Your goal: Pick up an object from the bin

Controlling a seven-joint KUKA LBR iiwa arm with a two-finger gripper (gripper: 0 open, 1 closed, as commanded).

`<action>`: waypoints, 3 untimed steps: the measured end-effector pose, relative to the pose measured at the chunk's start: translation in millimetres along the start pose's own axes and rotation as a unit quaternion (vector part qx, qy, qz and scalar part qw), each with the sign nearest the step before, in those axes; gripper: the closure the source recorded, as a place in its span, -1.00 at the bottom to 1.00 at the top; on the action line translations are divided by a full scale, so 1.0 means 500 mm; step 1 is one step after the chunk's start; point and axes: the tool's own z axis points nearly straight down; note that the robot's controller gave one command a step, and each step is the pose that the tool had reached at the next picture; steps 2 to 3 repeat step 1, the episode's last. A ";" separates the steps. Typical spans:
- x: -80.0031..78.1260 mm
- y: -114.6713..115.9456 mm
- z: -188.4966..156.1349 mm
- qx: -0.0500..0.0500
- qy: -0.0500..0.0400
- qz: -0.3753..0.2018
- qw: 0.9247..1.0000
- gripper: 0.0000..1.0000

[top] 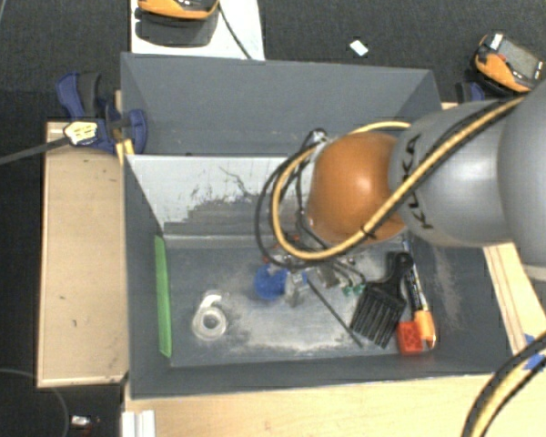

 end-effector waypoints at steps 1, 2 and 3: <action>-0.002 0.000 -0.018 0.000 -0.002 0.001 1.000 1.00; -0.002 0.000 -0.018 0.000 -0.002 0.001 1.000 1.00; -0.002 0.000 -0.018 0.000 -0.002 0.001 1.000 1.00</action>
Offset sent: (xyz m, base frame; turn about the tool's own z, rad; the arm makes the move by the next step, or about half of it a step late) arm 0.0007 -0.0001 0.0506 0.0012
